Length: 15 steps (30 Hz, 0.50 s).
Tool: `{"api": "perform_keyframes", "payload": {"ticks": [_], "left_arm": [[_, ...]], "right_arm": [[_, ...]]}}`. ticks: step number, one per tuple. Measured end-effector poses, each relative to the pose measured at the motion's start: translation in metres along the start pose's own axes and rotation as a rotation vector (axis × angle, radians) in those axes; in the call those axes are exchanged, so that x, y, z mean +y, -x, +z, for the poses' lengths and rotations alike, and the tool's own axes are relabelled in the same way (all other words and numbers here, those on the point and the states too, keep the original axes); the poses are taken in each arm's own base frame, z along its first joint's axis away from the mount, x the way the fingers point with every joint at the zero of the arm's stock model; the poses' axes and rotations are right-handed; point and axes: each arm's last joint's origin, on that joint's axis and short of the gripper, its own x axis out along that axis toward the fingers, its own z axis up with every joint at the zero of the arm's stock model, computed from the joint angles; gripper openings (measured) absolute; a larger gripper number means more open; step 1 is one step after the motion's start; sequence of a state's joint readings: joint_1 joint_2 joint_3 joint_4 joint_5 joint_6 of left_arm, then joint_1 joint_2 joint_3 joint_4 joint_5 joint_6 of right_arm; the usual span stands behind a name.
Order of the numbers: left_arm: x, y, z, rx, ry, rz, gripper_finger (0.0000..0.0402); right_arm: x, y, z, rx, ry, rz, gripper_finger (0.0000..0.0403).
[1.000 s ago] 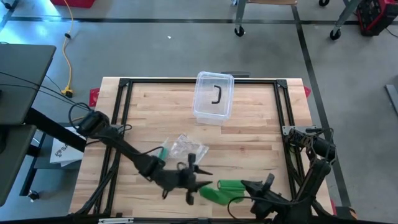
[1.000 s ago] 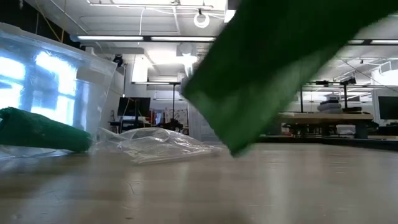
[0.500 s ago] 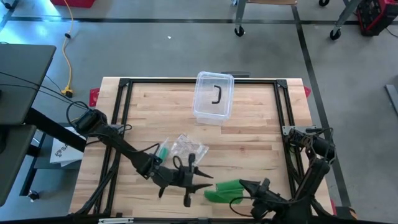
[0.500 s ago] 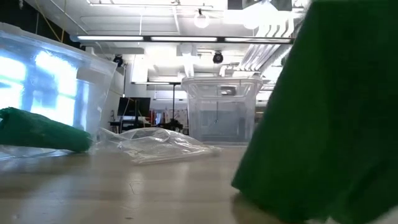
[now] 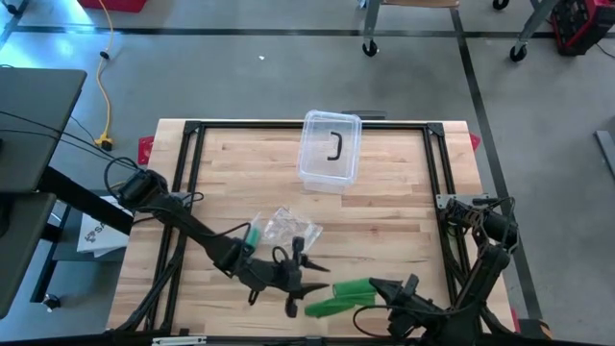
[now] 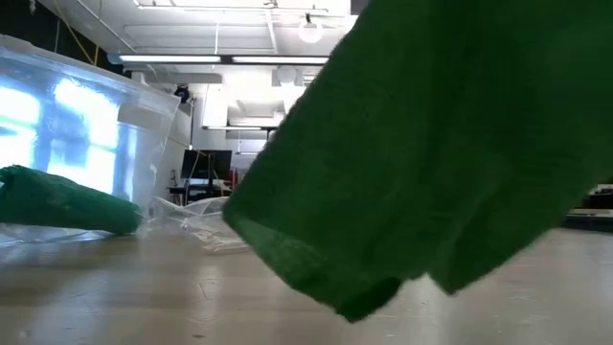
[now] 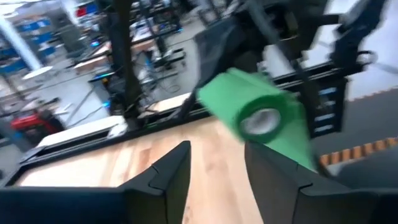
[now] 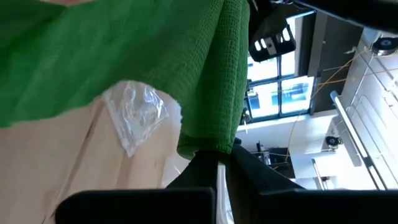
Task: Roll bandage
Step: Roll the green bandage
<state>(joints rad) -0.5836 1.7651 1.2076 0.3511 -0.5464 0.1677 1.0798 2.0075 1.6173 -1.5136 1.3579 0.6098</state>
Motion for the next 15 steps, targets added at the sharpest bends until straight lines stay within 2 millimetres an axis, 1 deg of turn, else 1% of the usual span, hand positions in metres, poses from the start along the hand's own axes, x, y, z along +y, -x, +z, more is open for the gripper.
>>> {"api": "perform_keyframes", "payload": {"ticks": [5, 9, 11, 15], "left_arm": [[0.002, -0.004, -0.002, -0.007, -0.036, 0.01, 0.0165], [-0.003, -0.008, -0.007, -0.01, -0.137, -0.012, 0.0164], [-0.006, -0.008, -0.005, -0.043, -0.188, -0.03, 0.0163], [-0.009, -0.006, -0.001, -0.077, -0.258, -0.012, 0.0163]], "right_arm": [[0.001, 0.0, 0.001, -0.005, -0.017, 0.002, 0.0003], [0.001, 0.0, 0.002, -0.007, -0.024, 0.003, 0.0003], [0.001, 0.0, 0.002, -0.007, -0.025, 0.004, 0.0003], [0.001, 0.0, 0.002, -0.006, -0.025, 0.005, 0.0003]]}}
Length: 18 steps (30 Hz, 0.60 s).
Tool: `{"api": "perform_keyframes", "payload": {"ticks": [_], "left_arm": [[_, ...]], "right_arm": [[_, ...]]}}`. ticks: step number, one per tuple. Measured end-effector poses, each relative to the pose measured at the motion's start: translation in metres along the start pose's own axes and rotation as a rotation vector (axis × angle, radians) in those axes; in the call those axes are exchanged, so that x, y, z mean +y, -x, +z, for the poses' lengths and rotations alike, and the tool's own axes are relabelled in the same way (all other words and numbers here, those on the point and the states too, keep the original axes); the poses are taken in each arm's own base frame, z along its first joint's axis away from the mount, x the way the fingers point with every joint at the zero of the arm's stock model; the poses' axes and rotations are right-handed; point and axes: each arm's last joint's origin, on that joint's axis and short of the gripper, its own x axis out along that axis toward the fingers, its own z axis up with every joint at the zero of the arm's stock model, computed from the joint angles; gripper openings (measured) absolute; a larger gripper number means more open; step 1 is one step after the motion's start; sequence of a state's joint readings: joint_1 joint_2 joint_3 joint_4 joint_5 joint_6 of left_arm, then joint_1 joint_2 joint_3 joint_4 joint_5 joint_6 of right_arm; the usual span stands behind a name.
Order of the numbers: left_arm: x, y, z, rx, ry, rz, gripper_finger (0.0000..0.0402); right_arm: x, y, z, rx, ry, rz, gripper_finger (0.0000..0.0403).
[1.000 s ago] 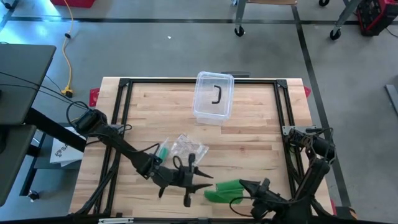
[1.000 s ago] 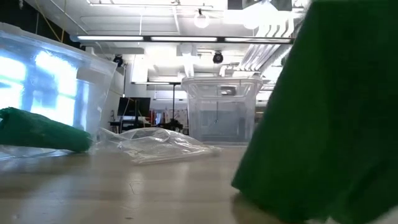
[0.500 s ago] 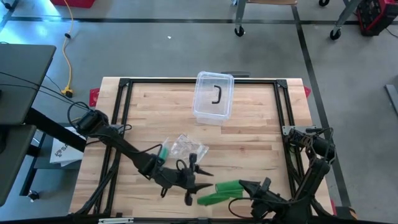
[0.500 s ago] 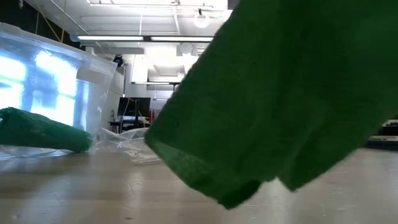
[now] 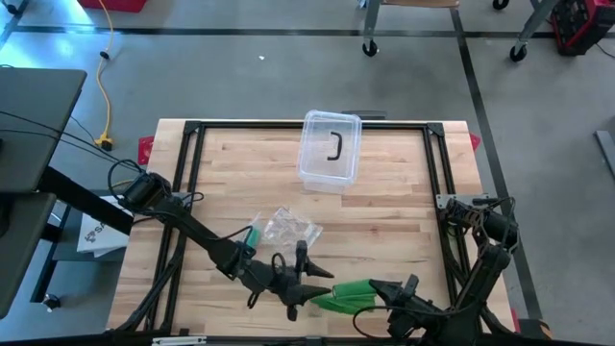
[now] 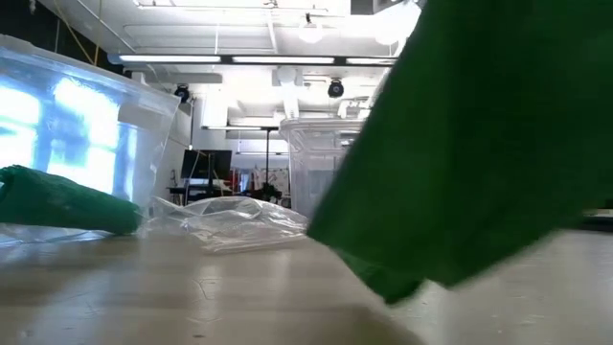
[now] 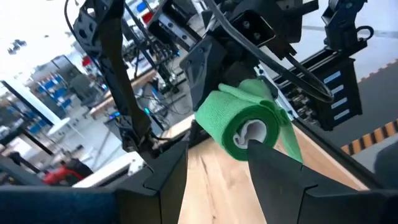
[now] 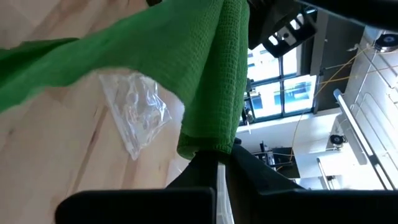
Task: Roll bandage
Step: Roll the green bandage
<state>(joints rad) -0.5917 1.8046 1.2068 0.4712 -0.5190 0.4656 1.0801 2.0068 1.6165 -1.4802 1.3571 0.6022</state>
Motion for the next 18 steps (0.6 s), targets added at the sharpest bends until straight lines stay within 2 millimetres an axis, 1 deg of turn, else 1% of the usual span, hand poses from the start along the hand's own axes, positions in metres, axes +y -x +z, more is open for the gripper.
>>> {"api": "perform_keyframes", "payload": {"ticks": [12, 18], "left_arm": [[0.0004, 0.0008, 0.0047, -0.037, -0.116, 0.024, 0.0163], [-0.0004, 0.0008, 0.0051, -0.049, -0.157, 0.005, 0.0163]], "right_arm": [[0.0005, 0.0, 0.0005, 0.0, -0.009, 0.004, 0.0003], [0.0007, -0.0001, 0.001, -0.001, -0.017, 0.004, 0.0003]]}}
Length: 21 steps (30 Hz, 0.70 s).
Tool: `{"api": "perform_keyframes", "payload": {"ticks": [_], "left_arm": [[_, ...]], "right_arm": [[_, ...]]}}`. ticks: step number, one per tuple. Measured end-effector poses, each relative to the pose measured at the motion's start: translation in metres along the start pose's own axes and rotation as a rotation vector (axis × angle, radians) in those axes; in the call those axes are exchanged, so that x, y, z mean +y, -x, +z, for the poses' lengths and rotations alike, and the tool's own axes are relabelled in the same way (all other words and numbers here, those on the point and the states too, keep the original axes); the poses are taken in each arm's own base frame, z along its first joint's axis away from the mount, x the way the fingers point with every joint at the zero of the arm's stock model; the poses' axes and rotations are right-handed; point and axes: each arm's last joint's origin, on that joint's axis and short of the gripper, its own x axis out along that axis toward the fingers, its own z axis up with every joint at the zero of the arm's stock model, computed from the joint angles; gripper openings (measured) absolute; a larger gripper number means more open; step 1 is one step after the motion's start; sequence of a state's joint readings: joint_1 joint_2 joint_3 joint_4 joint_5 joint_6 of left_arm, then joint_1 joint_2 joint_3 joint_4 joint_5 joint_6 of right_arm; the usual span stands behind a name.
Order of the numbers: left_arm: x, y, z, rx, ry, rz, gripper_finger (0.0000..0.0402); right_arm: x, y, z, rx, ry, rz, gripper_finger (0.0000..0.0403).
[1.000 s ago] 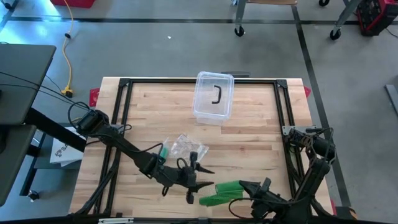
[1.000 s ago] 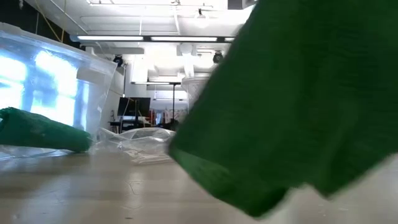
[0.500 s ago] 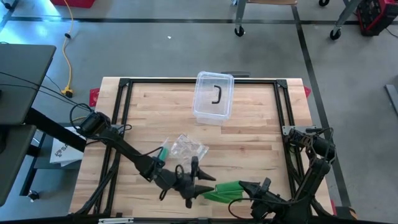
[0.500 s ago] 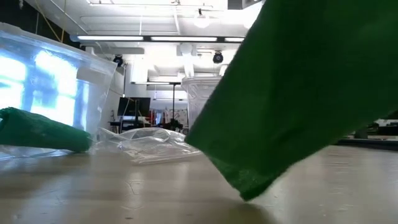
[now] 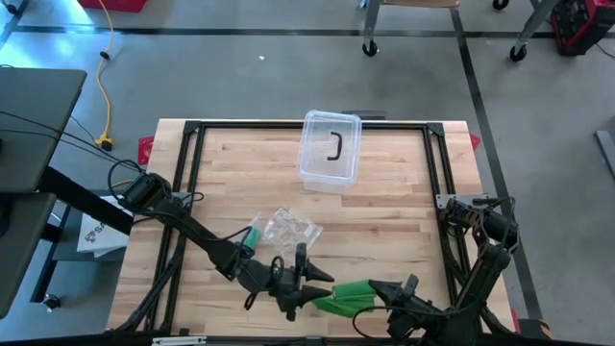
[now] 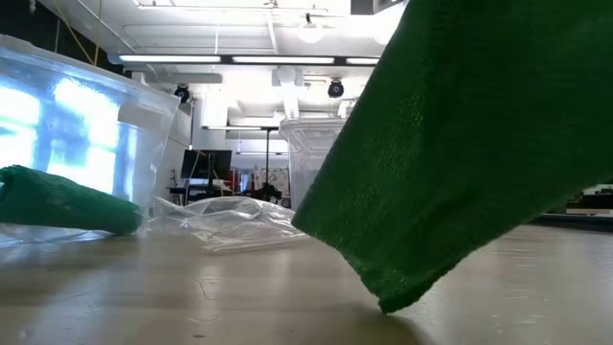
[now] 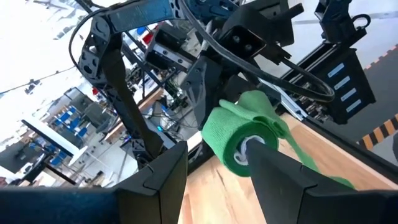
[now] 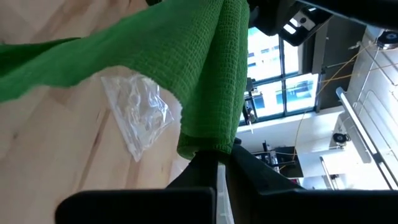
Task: Roll bandage
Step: Roll the green bandage
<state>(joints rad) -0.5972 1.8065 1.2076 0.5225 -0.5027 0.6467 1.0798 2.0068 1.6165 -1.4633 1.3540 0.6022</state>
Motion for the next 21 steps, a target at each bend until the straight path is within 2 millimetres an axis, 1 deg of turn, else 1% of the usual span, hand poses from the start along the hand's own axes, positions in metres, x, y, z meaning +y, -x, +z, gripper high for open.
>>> {"api": "perform_keyframes", "payload": {"ticks": [9, 13, 17, 21], "left_arm": [[-0.001, -0.001, -0.001, 0.0, -0.005, -0.001, 0.0163], [-0.006, -0.011, 0.002, 0.002, -0.034, 0.003, 0.0163], [-0.012, -0.02, 0.002, 0.03, -0.076, 0.031, 0.0163], [-0.012, -0.022, 0.003, 0.041, -0.081, 0.051, 0.0163]], "right_arm": [[0.001, 0.0, 0.001, -0.004, -0.02, 0.002, 0.0003], [0.002, 0.0, 0.003, -0.009, -0.038, 0.009, 0.0003], [0.006, 0.001, 0.006, 0.011, -0.011, 0.077, 0.0003], [0.009, 0.002, 0.008, 0.028, -0.017, 0.136, 0.0003]]}}
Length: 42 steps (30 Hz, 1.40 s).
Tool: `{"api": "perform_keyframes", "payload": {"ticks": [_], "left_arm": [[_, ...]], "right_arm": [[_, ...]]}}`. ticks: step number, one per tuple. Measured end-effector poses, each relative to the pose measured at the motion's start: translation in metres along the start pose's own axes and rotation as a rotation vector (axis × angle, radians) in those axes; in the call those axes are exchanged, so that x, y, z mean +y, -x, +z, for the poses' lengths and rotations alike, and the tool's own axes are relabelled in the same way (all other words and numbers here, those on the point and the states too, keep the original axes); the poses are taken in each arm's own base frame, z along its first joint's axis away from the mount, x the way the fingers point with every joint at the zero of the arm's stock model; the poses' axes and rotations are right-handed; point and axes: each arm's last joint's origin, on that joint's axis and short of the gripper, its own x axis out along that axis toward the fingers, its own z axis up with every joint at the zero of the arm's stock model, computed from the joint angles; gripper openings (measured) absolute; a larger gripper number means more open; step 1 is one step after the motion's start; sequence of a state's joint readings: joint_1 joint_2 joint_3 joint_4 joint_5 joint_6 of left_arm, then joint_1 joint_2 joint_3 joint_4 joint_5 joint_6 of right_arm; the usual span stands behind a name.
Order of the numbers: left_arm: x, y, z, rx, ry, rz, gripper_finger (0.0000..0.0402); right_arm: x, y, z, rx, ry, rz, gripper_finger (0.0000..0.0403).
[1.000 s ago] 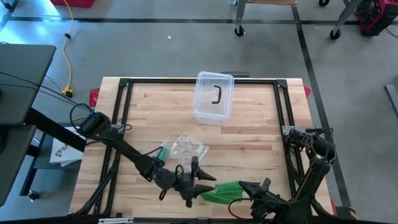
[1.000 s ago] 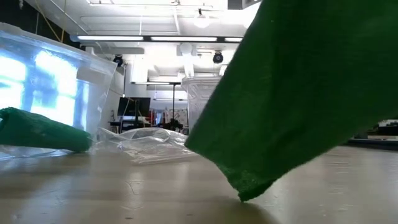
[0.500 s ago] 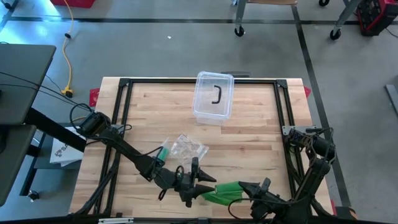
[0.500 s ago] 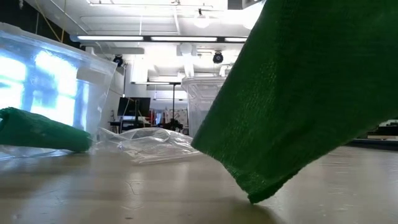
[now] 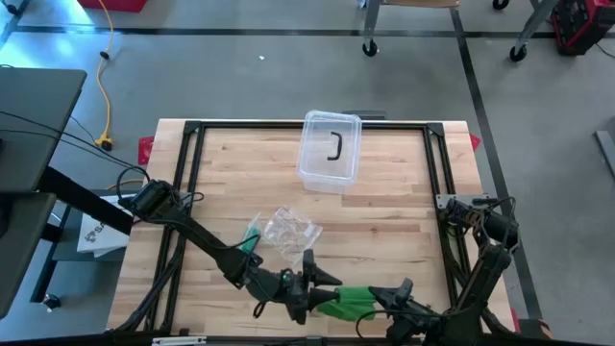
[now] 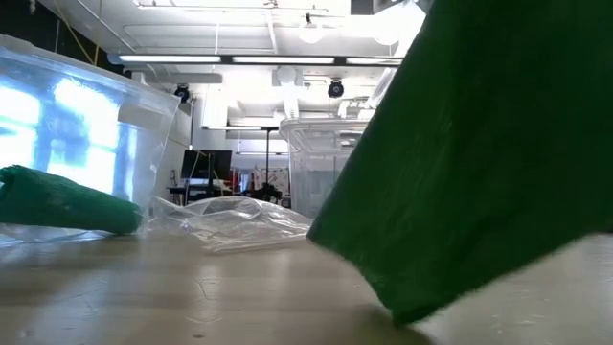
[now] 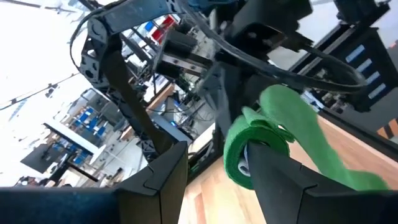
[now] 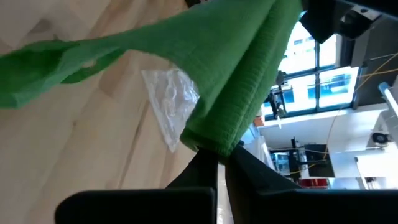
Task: Roll bandage
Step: Roll the green bandage
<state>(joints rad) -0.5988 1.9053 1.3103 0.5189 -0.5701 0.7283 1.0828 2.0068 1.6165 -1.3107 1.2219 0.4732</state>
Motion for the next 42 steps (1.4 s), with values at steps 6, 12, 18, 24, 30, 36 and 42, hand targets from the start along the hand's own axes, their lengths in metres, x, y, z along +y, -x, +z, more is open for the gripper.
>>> {"api": "perform_keyframes", "payload": {"ticks": [6, 12, 18, 24, 30, 36, 42], "left_arm": [[-0.001, 0.002, 0.002, 0.026, -0.005, 0.037, 0.015], [-0.005, 0.01, 0.009, 0.079, -0.016, 0.111, 0.0125], [-0.01, 0.018, 0.019, 0.04, -0.01, 0.126, 0.012], [-0.012, 0.02, 0.023, -0.018, 0.043, 0.08, 0.012], [-0.005, 0.013, 0.019, -0.039, 0.055, 0.069, 0.012], [-0.002, 0.007, 0.014, -0.111, -0.011, -0.023, 0.012], [0.002, 0.002, 0.008, -0.112, -0.018, -0.052, 0.012]], "right_arm": [[-0.001, 0.005, -0.001, -0.015, -0.05, -0.002, 0.0003], [-0.008, 0.019, -0.003, -0.082, -0.142, -0.05, 0.0003], [-0.011, 0.029, -0.007, -0.107, -0.169, -0.054, 0.0003], [-0.011, 0.031, -0.008, -0.111, -0.195, -0.052, 0.0003], [-0.011, 0.03, -0.008, -0.109, -0.185, -0.053, 0.0003], [-0.011, 0.03, -0.008, -0.107, -0.187, -0.052, 0.0003], [-0.011, 0.029, -0.007, -0.105, -0.185, -0.052, 0.0003]]}}
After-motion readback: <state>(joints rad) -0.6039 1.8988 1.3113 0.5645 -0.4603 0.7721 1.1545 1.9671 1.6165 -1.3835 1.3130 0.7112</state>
